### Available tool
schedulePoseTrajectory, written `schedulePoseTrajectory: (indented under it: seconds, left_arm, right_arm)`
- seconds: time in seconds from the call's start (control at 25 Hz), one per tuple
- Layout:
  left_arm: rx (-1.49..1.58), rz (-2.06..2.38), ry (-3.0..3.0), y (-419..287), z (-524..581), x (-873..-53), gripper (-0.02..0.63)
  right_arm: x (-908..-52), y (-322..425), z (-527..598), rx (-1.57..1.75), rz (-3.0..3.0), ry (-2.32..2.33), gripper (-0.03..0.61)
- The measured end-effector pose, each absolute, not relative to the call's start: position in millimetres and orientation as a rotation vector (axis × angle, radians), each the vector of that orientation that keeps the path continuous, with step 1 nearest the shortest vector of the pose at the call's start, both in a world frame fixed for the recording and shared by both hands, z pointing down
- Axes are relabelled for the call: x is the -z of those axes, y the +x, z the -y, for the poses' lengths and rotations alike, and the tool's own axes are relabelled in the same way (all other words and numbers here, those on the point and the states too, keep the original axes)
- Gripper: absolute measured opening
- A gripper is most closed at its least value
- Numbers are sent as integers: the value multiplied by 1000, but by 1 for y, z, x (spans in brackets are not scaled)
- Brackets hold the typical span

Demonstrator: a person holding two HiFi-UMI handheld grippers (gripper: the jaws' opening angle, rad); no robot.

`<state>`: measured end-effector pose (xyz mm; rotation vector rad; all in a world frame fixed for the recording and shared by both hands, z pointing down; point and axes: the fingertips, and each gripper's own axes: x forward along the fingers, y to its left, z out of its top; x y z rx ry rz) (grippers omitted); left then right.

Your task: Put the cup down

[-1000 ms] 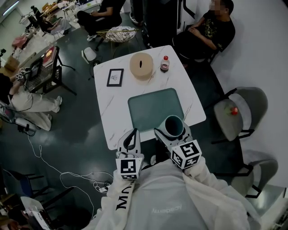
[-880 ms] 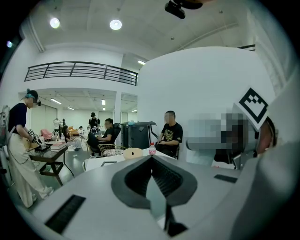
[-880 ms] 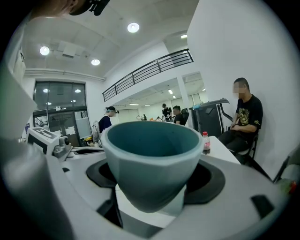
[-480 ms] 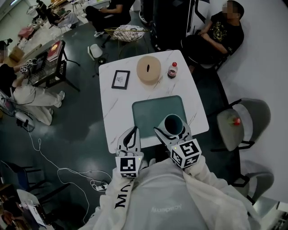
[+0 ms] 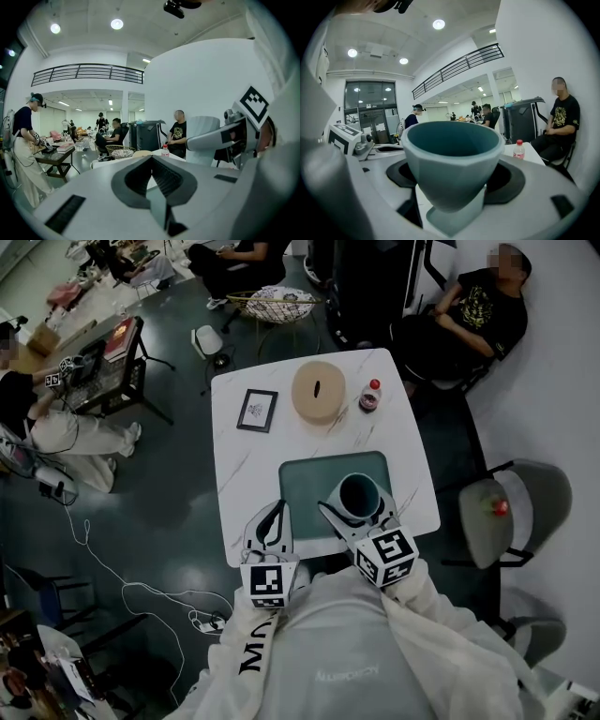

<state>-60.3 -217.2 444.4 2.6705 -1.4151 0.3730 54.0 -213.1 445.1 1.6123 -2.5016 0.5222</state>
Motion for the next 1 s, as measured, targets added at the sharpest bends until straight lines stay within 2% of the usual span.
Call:
schedulePoseTrajectory:
  seconds: [1.0]
  left_arm:
    - [-432,1622,2487,-75,290,-497,11]
  right_arm:
    - [-507,33,300,-367,2530,1353,390]
